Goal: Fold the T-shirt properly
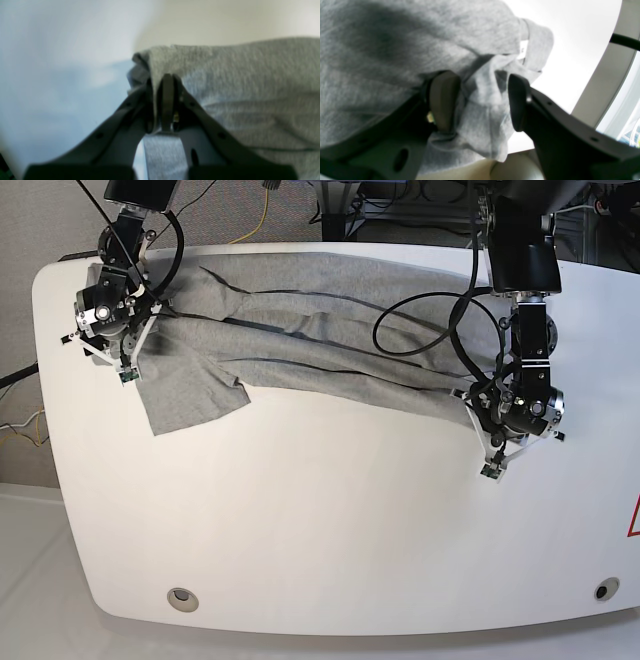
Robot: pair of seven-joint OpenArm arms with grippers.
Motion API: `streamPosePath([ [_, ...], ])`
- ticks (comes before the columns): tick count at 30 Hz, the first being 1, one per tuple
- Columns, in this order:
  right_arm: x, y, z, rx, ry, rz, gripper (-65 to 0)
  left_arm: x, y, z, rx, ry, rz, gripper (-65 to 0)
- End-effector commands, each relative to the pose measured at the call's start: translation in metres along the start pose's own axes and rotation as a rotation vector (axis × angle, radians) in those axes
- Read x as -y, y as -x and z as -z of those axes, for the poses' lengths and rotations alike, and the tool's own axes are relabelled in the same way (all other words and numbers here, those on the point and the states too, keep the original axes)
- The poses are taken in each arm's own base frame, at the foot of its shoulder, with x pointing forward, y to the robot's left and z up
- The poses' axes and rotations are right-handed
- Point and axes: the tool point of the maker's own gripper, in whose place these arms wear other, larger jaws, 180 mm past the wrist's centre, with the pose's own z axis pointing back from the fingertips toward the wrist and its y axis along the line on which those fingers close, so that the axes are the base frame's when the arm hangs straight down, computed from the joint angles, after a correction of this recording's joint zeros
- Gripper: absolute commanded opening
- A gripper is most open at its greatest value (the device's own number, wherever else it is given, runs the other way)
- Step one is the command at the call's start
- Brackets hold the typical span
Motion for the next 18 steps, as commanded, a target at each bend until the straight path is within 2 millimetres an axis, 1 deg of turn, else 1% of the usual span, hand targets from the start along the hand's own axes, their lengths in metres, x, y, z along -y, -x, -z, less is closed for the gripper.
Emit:
streamPosePath([
  [1,-0.010,-0.004,0.000,0.016,-0.044,-0.006,-30.5,-0.008,-0.010,-0.007,0.023,-0.021,-0.004,-61.9],
  [4,-0.009,-0.003,0.000,0.015,-0.041,-0.007,-30.5,-0.008,-0.006,-0.006,0.015,-0.020,-0.006,-61.9],
  [9,-0.009,-0.004,0.000,0.016,-0.041,-0.007,-30.5,-0.006,0.008,-0.002,-0.013,-0.014,-0.014,-61.9],
  [13,-0.009,-0.004,0.000,0.016,-0.041,-0.007,-30.4,-0.008,0.013,-0.001,-0.021,-0.015,-0.028,-61.9],
  [18,-0.008,-0.005,0.000,0.018,-0.040,-0.007,-30.2,-0.010,0.014,-0.001,-0.023,-0.020,-0.028,-61.9],
])
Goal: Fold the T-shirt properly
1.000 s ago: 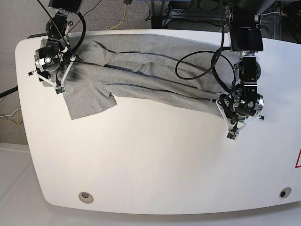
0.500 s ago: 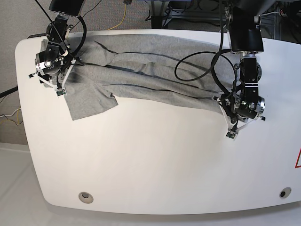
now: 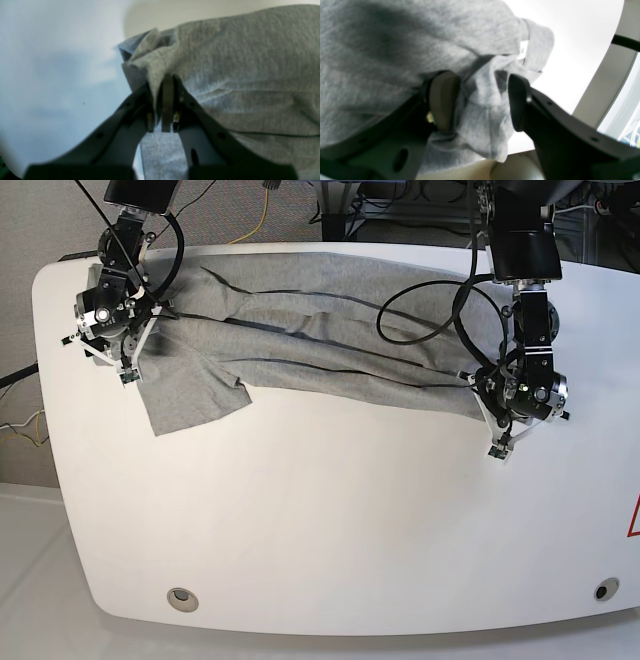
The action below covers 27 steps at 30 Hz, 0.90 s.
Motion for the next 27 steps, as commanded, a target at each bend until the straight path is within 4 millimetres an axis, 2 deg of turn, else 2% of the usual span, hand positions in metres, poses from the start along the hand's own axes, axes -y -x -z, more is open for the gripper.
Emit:
streamPosePath([
  [1,-0.008,-0.004,0.000,0.014,-0.036,-0.005,-30.2,-0.009,-0.014,-0.008,0.043,-0.024,0.000,-61.9],
  [19,-0.007,-0.007,0.001,0.019,-0.037,-0.003,-30.2,-0.006,-0.007,-0.004,0.022,-0.018,0.007,-61.6],
  [27,-0.007,-0.008,0.001,0.019,-0.037,-0.003,-30.2,-0.001,0.005,0.000,-0.005,-0.010,0.012,-61.6],
])
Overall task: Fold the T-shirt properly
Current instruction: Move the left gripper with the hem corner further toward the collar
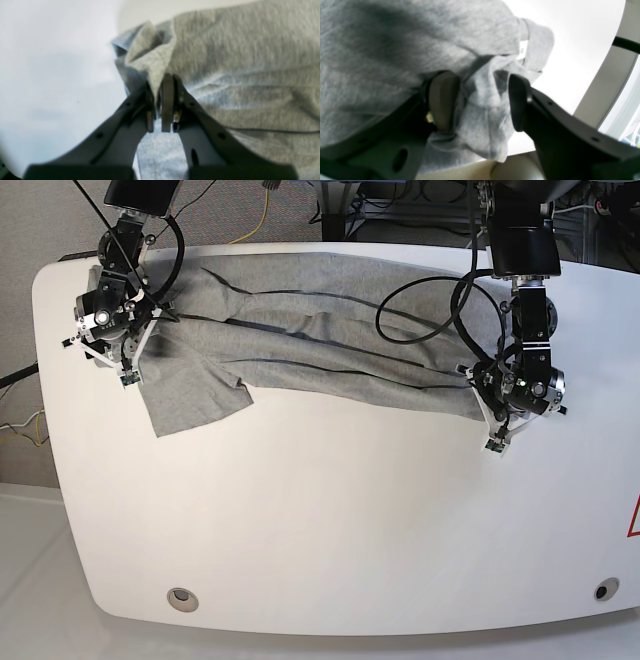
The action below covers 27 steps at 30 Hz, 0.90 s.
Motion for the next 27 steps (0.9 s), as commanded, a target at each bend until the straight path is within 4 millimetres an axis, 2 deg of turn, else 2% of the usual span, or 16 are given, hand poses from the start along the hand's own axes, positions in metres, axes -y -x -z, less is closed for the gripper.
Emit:
streamPosePath([
  [1,-0.007,-0.004,0.000,0.017,-0.032,-0.004,-30.2,-0.006,-0.003,-0.003,0.014,-0.017,0.004,-61.6],
  [17,-0.007,-0.009,0.000,0.028,-0.032,0.001,-30.2,0.032,0.033,0.010,-0.066,0.042,0.069,-61.6],
  [21,-0.007,-0.009,0.000,0.029,-0.033,0.001,-30.2,0.048,0.041,0.012,-0.080,0.075,0.065,-61.6],
  [27,-0.008,-0.010,0.000,0.029,-0.035,0.002,-30.2,0.050,0.042,0.011,-0.079,0.079,0.063,-61.6],
])
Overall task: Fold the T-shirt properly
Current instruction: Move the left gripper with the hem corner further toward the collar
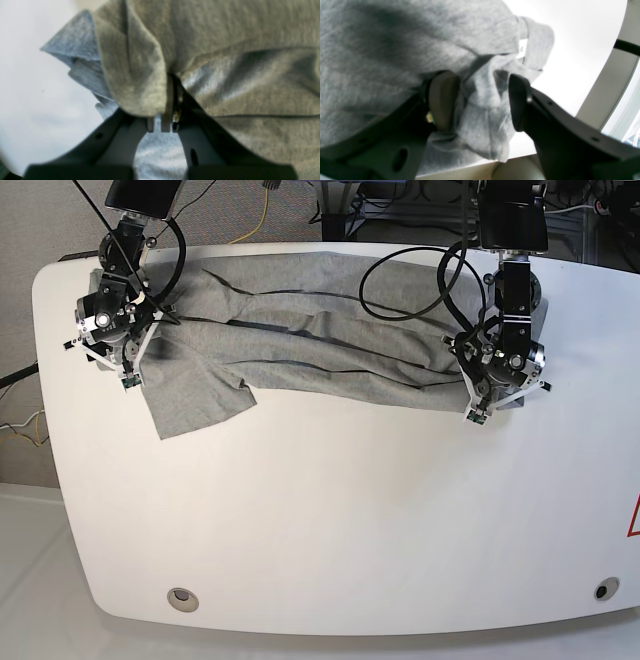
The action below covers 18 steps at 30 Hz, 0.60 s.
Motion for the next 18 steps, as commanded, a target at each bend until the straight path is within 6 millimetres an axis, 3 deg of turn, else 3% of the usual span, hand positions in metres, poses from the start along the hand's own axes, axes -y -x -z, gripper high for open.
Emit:
streamPosePath([
  [1,-0.006,-0.004,0.000,0.018,-0.028,-0.004,-30.2,0.011,0.005,0.001,-0.023,0.043,0.001,-61.6],
  [7,-0.007,-0.003,0.000,0.016,-0.029,-0.005,-30.2,0.001,-0.013,-0.008,0.027,0.021,-0.004,-61.6],
  [14,-0.007,-0.003,0.000,0.016,-0.029,-0.005,-30.2,-0.017,-0.043,-0.039,0.149,-0.053,-0.004,-61.6],
  [18,-0.007,-0.003,0.000,0.015,-0.029,-0.005,-30.2,-0.030,-0.050,-0.048,0.156,-0.132,0.023,-61.6],
])
